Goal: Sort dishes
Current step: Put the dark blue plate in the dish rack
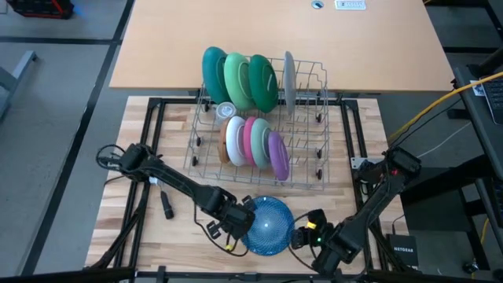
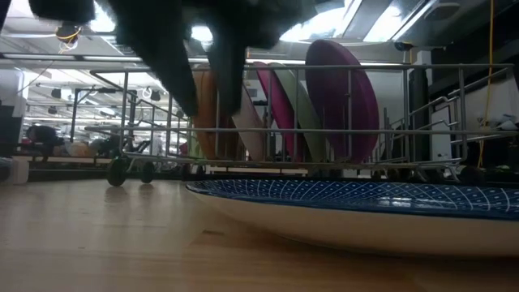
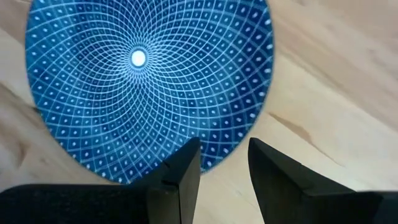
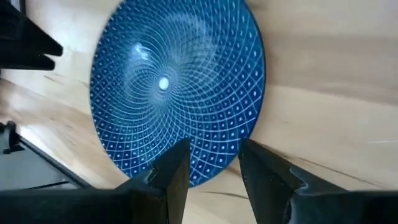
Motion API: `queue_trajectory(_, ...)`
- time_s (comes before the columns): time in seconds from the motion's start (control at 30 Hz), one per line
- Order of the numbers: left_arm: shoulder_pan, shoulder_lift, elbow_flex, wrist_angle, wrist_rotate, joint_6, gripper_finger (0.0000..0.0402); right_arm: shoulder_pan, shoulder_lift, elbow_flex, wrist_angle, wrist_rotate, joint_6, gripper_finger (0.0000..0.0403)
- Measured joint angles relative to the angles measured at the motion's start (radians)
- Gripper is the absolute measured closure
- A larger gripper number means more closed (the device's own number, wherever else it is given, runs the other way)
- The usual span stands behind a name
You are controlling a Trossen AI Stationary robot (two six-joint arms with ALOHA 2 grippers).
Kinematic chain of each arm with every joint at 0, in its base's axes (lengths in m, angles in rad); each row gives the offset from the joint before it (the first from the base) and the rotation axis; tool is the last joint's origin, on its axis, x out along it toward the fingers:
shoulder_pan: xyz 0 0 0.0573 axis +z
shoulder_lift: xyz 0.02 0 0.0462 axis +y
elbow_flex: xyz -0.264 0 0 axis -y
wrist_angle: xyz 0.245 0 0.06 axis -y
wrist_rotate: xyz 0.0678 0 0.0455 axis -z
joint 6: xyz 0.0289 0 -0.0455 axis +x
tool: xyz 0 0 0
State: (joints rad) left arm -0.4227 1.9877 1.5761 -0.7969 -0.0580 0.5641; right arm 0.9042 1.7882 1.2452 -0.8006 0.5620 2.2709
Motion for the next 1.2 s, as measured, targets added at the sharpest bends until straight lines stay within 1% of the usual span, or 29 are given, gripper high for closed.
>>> queue_trajectory(0.13,0.001,0.050,0.000,0.019,-0.005,0.020,0.0276,-0.001,0.000,-0.099,0.131,-0.031,0.005,0.0259)
queue_trajectory(0.33,-0.001,0.073,-0.001,0.026,-0.006,0.019,0.0276,-0.001,0.000,-0.184,0.167,-0.042,0.040,0.0259)
queue_trajectory(0.47,0.001,0.073,-0.002,0.044,-0.008,0.015,0.0276,-0.001,0.000,-0.238,0.263,-0.029,0.051,0.0259)
queue_trajectory(0.6,0.005,0.084,0.000,0.060,-0.013,0.025,0.0276,-0.001,0.002,-0.288,0.385,0.005,0.052,0.0259)
queue_trajectory(0.67,0.007,0.098,-0.002,0.056,-0.016,0.026,0.0276,-0.001,0.012,-0.300,0.426,0.028,0.052,0.0259)
queue_trajectory(0.73,0.011,0.106,-0.002,0.053,-0.015,0.028,0.0276,-0.004,0.028,-0.308,0.462,0.030,0.051,0.0259)
queue_trajectory(0.83,0.012,0.120,0.001,0.053,-0.018,0.029,0.0276,-0.009,0.050,-0.309,0.476,0.024,0.051,0.0259)
queue_trajectory(1.07,0.012,0.130,0.000,0.085,-0.027,0.052,0.0276,-0.019,0.085,-0.307,0.530,0.058,0.048,0.0259)
queue_trajectory(1.2,0.011,0.136,0.000,0.116,-0.027,0.068,0.0276,-0.021,0.090,-0.309,0.581,0.103,0.019,0.0259)
